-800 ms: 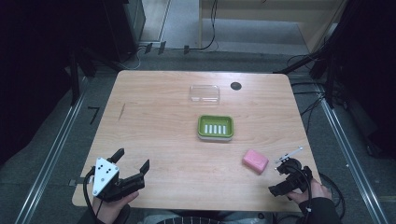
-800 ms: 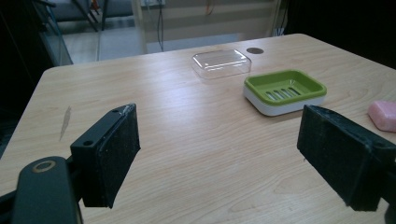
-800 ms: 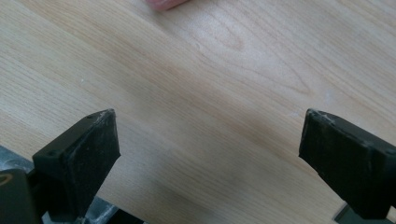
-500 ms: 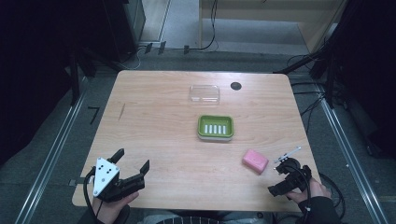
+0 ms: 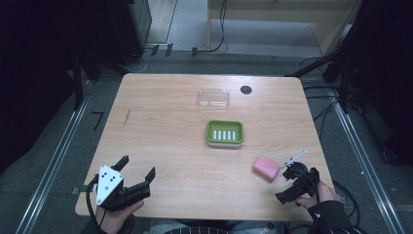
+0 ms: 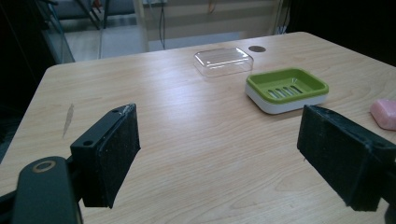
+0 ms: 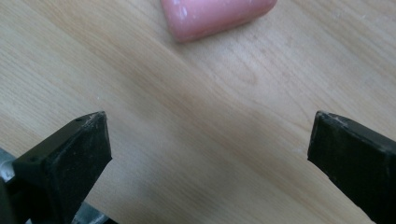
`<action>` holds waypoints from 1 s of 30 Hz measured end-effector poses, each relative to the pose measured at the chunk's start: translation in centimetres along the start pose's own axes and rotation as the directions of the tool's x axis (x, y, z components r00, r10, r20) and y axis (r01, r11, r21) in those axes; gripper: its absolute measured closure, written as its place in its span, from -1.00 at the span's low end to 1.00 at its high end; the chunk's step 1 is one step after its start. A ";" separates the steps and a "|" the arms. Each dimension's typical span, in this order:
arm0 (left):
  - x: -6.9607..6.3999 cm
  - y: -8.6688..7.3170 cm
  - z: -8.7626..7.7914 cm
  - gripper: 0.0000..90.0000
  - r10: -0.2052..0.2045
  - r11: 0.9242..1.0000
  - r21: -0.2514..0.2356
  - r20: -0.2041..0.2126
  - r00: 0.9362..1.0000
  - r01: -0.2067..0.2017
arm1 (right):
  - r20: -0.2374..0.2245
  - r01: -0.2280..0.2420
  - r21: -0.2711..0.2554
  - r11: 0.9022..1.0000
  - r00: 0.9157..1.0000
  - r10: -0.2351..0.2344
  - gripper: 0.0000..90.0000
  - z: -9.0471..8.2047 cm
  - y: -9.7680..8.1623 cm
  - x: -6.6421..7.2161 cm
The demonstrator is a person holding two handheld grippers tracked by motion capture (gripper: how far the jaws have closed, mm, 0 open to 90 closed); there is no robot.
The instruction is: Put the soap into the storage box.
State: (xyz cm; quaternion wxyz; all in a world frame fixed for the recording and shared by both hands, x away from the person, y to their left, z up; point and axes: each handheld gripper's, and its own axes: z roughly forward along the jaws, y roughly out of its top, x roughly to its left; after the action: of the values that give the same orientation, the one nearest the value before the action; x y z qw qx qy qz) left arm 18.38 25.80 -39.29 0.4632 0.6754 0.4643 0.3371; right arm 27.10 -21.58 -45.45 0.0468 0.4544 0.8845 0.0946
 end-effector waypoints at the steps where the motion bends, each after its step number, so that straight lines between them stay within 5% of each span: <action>1: 0.0 0.0 0.0 -0.70 0.000 1.000 0.001 -0.001 1.000 0.000 | -0.003 -0.001 0.003 1.000 1.000 0.001 -1.00 0.0 0.1 0.0; 14: 0.0 -0.1 -0.2 -0.70 0.001 1.000 0.000 -0.006 1.000 -0.001 | -0.018 0.052 -0.006 0.999 0.998 -0.053 -1.00 0.0 1.5 0.0; 30: 0.0 0.0 -0.1 -0.70 0.006 1.000 0.008 -0.004 1.000 -0.006 | -0.056 0.151 -0.010 0.988 0.987 -0.152 -1.00 0.0 4.0 -0.4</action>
State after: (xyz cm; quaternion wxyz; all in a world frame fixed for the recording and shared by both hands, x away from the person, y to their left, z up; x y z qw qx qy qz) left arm 18.27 25.83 -39.30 0.4585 0.6779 0.4645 0.3382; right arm 30.46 -19.64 -44.64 0.0302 0.3830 0.9172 0.1058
